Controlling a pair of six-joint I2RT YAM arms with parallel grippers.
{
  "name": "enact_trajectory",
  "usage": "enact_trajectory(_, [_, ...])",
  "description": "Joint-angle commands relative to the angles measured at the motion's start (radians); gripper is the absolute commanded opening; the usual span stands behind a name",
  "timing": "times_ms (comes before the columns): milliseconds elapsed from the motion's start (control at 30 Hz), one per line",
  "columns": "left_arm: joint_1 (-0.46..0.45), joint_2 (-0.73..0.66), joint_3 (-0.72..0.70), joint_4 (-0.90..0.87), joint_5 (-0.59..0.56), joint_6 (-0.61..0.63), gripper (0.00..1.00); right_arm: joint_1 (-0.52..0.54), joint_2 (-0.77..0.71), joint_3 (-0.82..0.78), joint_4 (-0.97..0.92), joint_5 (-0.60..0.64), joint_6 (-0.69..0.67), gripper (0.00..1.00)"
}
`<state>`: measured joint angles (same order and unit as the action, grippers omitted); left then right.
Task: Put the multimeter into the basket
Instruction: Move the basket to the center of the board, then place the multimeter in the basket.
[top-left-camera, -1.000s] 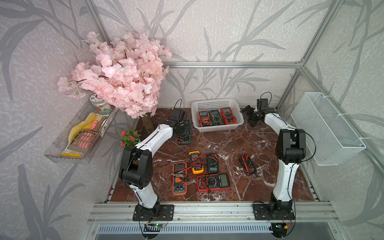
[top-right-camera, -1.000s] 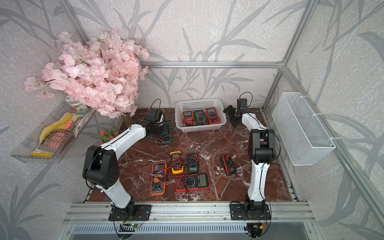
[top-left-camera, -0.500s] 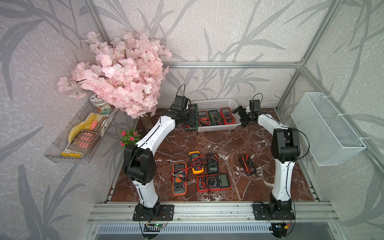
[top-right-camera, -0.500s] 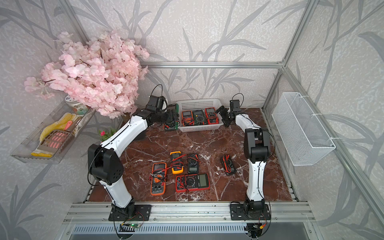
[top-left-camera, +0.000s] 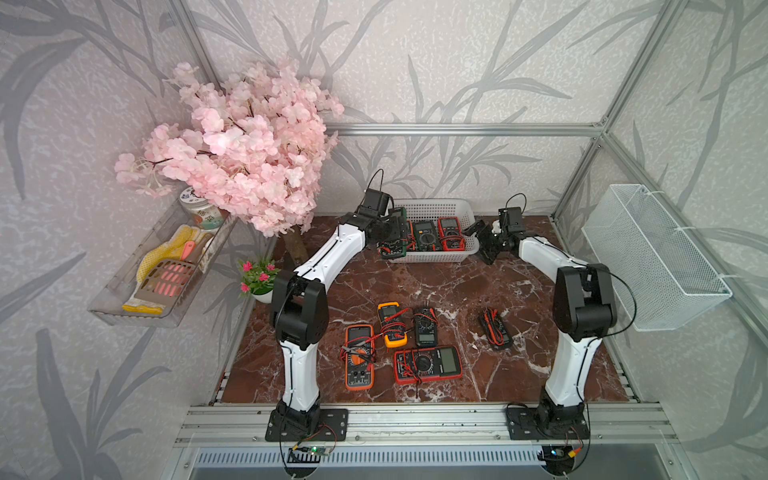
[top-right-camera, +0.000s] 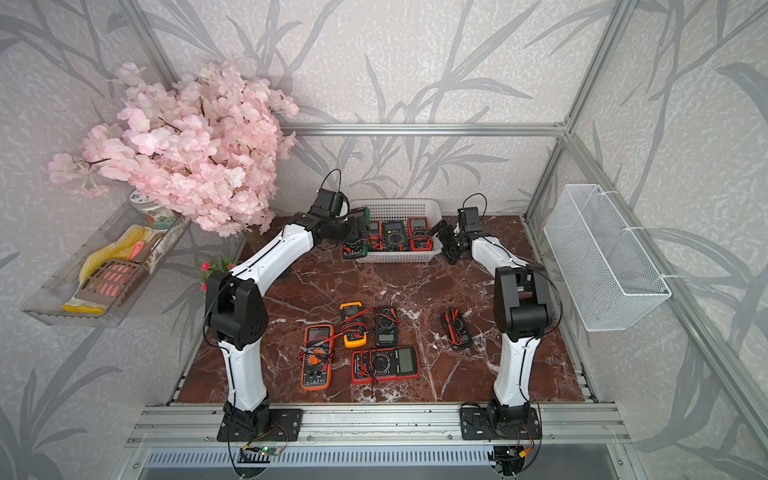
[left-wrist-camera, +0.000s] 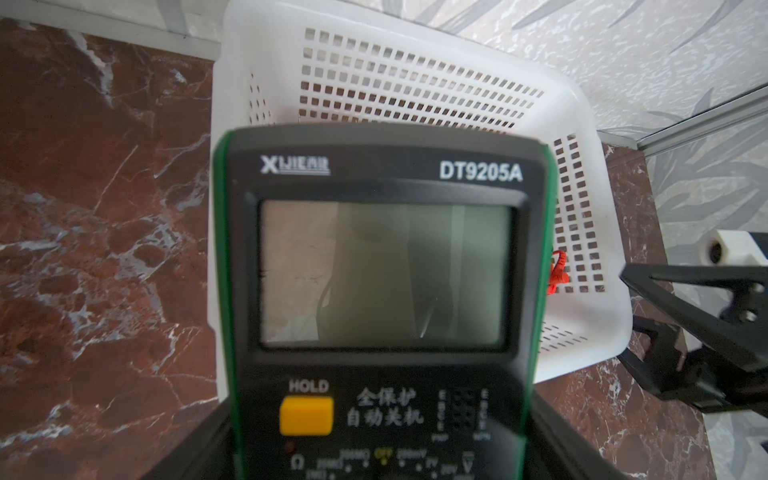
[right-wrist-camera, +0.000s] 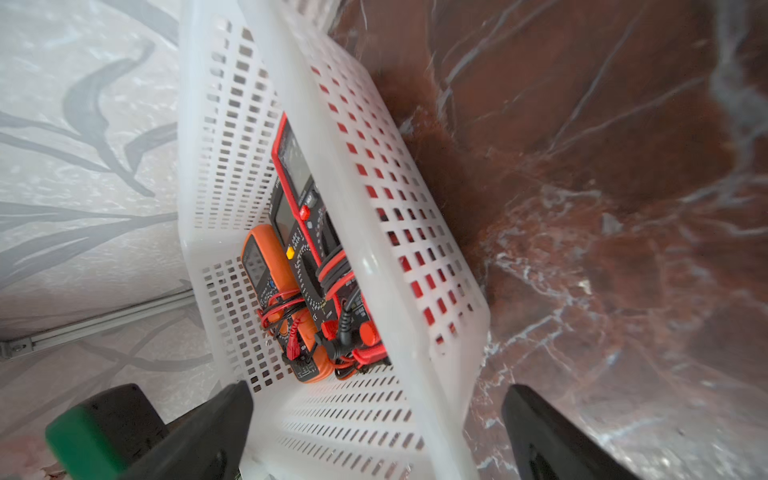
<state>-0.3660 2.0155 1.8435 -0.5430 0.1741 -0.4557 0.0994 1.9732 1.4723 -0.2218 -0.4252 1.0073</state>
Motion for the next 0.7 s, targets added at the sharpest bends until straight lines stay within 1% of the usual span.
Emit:
enact_trajectory(0, [-0.017,0.036,0.099,0.047,-0.04,0.039,0.47,-0.043,-0.084,-0.038,-0.052,0.03,-0.044,0.99])
enact_trajectory(267, [-0.047,0.189,0.304,-0.027,-0.163,0.095,0.48,-0.056,-0.257,-0.121,-0.212,0.048,-0.159,0.99])
enact_trajectory(400, [-0.06,0.257,0.392,-0.054,-0.225,0.135,0.48,-0.055,-0.393,-0.214,-0.273,0.06,-0.218,0.99])
enact_trajectory(533, [-0.064,0.304,0.441,-0.069,-0.271,0.132,0.48,-0.053,-0.524,-0.305,-0.343,0.1,-0.288,0.99])
enact_trajectory(667, [-0.07,0.36,0.499,-0.106,-0.306,0.122,0.48,-0.052,-0.609,-0.359,-0.417,0.139,-0.343,0.99])
